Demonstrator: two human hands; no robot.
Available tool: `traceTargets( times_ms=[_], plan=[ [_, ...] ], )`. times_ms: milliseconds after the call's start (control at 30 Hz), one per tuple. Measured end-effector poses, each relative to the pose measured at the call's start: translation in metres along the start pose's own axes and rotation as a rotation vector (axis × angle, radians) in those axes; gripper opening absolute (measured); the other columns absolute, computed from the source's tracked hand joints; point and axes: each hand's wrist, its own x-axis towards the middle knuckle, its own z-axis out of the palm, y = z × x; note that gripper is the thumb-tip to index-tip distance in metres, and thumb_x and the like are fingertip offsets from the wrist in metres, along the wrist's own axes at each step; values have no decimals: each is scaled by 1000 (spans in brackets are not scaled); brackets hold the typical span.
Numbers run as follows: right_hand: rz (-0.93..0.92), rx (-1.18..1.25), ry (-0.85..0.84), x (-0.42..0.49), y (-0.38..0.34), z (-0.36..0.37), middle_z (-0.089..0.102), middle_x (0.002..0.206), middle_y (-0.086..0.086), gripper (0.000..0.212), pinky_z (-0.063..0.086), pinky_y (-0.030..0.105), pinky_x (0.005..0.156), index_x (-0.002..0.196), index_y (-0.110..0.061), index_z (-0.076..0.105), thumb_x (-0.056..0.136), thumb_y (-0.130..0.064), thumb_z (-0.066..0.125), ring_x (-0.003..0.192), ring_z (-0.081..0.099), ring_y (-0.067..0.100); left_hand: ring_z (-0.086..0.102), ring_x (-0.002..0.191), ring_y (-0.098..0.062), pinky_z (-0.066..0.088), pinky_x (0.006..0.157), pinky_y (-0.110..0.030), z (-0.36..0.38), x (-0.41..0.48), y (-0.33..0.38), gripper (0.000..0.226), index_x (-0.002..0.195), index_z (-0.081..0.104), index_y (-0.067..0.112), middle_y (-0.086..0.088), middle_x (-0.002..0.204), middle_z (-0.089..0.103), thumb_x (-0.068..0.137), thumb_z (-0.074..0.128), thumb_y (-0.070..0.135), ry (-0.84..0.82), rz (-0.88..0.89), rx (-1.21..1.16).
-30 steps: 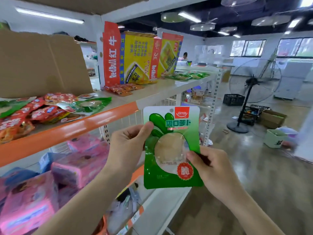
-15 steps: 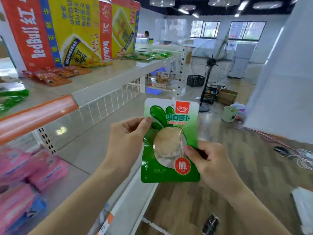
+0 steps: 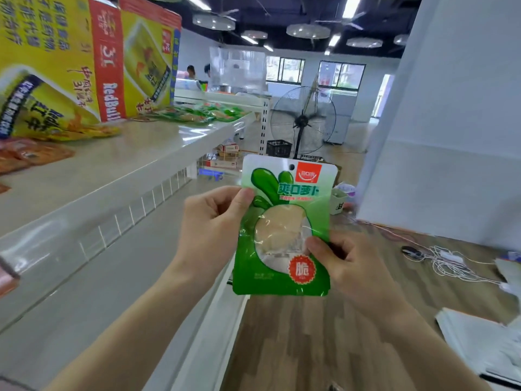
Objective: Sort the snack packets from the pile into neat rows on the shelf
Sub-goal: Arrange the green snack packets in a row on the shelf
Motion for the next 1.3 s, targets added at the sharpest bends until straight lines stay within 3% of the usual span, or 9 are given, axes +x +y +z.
traceTargets(
  times_ms=[133,300,533,733,900,967,1067,1200,1300],
  plan=[
    [-2,-51,47,12,5,0,71,67,3,25,49,26,54,71,-7,69,93,-19,63,60,66,14,70,72,-13,59,67,-26,5,19,-16,25,75,76,26,3,77,76,94,63,16,-15,3,-43],
    [-3,-48,80,26,17,-8,69,64,-4,22,48,21,53,72,-10,70,92,-15,63,57,62,3,70,75,-20,59,71,-38,19,41,-35,26,75,79,25,-2,79,76,94,63,17,-59,-9,-68],
    [63,-30,79,54,60,-17,63,56,-6,28,40,14,48,65,-10,65,93,-9,63,50,57,1,70,74,-13,55,65,-28,44,67,-76,20,83,77,23,2,80,77,94,63,14,-70,-61,-34],
    [69,-31,53,106,103,-34,69,65,6,25,45,22,49,70,-4,68,93,-14,64,57,65,15,69,69,-8,54,59,-21,77,110,-105,23,77,75,26,5,75,76,94,63,16,-29,-90,-3],
    [50,-61,22,168,124,-61,69,63,-6,24,35,7,44,71,-3,69,92,-14,64,52,61,-1,71,75,-12,57,65,-25,112,161,-123,19,81,76,22,3,79,76,93,63,15,4,-60,41],
    [40,-40,-9,194,132,-73,70,65,-5,24,41,12,45,73,-5,70,93,-17,63,55,63,2,71,75,-10,57,65,-23,128,182,-128,18,83,76,22,6,79,76,93,63,15,36,-8,80],
    [56,35,-68,231,147,-93,74,76,1,21,57,35,60,81,-7,72,92,-23,62,72,71,16,71,73,-11,58,65,-24,155,214,-130,16,84,77,21,7,78,76,93,65,16,79,81,143],
    [47,106,-159,278,158,-124,76,83,-2,25,58,28,66,85,-11,74,84,-32,61,79,72,14,70,70,-11,57,64,-26,188,256,-128,16,83,77,23,9,74,75,92,66,16,118,159,211],
    [22,155,-195,313,161,-138,76,77,0,18,51,17,59,77,-13,74,83,-24,62,71,70,8,68,67,-7,54,61,-22,203,278,-129,17,81,77,25,11,72,74,91,66,16,140,176,241]
  ],
)
